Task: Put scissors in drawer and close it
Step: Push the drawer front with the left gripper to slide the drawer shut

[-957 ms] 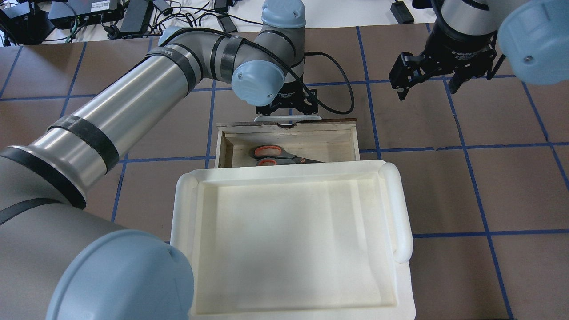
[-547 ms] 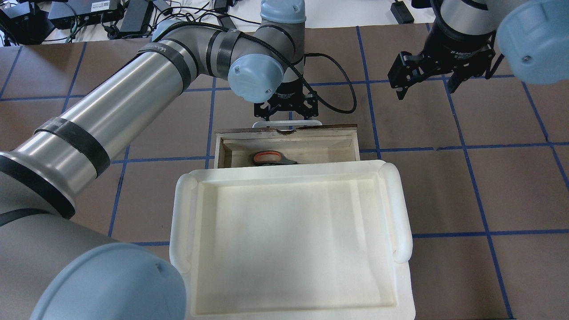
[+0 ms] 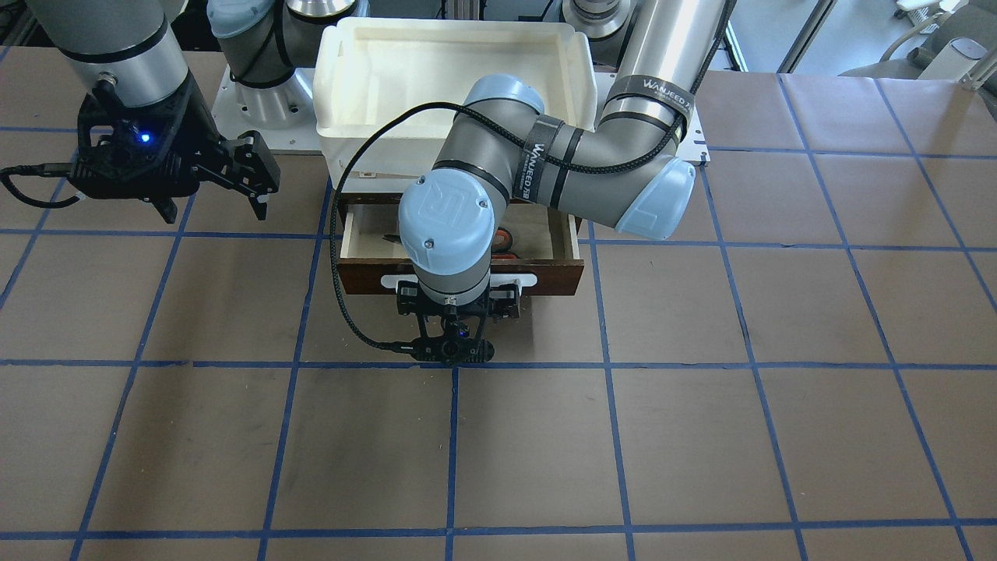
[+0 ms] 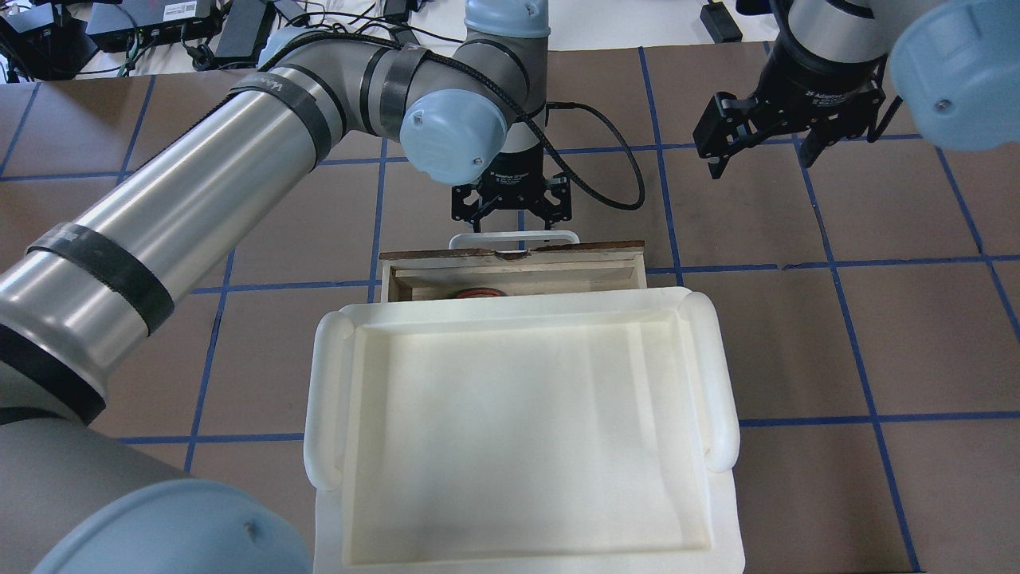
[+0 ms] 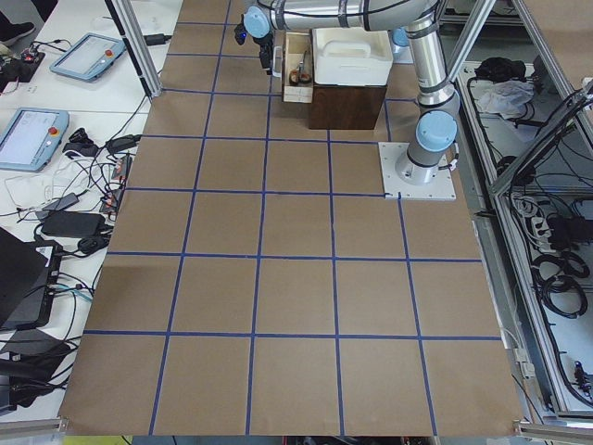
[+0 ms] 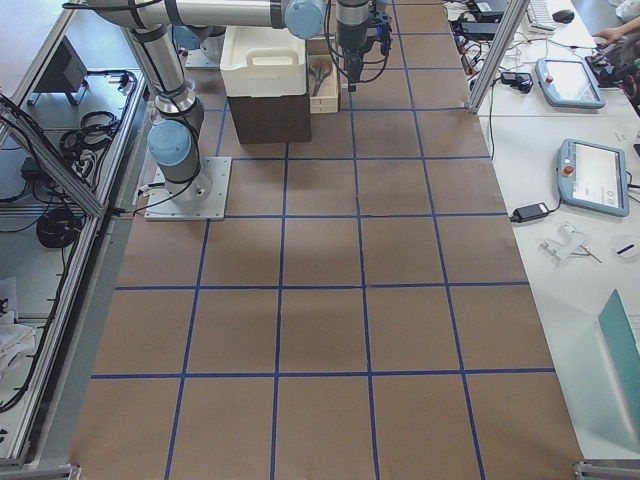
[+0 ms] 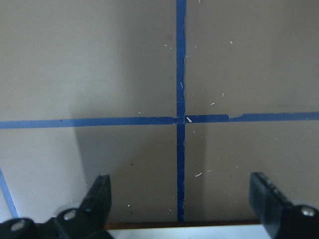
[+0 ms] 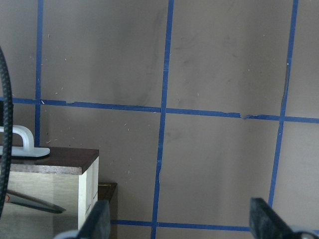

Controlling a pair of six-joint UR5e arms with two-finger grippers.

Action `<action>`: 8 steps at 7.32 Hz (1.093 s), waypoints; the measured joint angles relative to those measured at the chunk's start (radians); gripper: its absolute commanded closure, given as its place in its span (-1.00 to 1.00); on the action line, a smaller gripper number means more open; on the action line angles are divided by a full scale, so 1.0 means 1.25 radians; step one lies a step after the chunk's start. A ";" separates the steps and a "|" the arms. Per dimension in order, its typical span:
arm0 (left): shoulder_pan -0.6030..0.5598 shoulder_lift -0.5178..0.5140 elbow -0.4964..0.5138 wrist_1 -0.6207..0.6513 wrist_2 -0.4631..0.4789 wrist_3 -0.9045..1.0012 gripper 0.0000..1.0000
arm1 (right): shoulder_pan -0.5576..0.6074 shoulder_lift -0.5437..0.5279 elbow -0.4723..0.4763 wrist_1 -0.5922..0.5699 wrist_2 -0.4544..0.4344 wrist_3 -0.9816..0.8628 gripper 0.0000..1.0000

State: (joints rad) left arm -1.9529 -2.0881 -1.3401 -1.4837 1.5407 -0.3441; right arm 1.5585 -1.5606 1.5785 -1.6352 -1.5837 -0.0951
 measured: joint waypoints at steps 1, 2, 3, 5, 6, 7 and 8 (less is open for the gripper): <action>-0.002 0.012 -0.015 -0.003 0.002 0.000 -1.00 | 0.000 0.001 0.000 0.000 0.000 0.000 -1.00; -0.002 0.022 -0.031 -0.004 0.003 0.000 -1.00 | 0.000 0.001 0.000 0.000 -0.001 0.000 -1.00; -0.003 0.032 -0.048 -0.005 0.003 0.000 -1.00 | 0.000 0.001 0.000 0.000 -0.004 0.000 -1.00; -0.004 0.050 -0.080 -0.006 0.003 0.000 -1.00 | 0.000 0.001 0.000 0.000 -0.010 0.000 -1.00; -0.005 0.060 -0.093 -0.007 0.003 0.000 -1.00 | 0.000 0.001 0.000 0.000 -0.011 0.000 -1.00; -0.008 0.071 -0.105 -0.007 0.002 0.000 -1.00 | 0.000 0.001 0.000 0.000 -0.012 0.000 -1.00; -0.011 0.083 -0.116 -0.008 0.000 0.000 -1.00 | 0.000 0.001 0.000 0.001 -0.012 0.000 -1.00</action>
State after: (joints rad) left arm -1.9667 -1.9838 -1.4848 -1.4935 1.5412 -0.3436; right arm 1.5585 -1.5590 1.5791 -1.6334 -1.5983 -0.0951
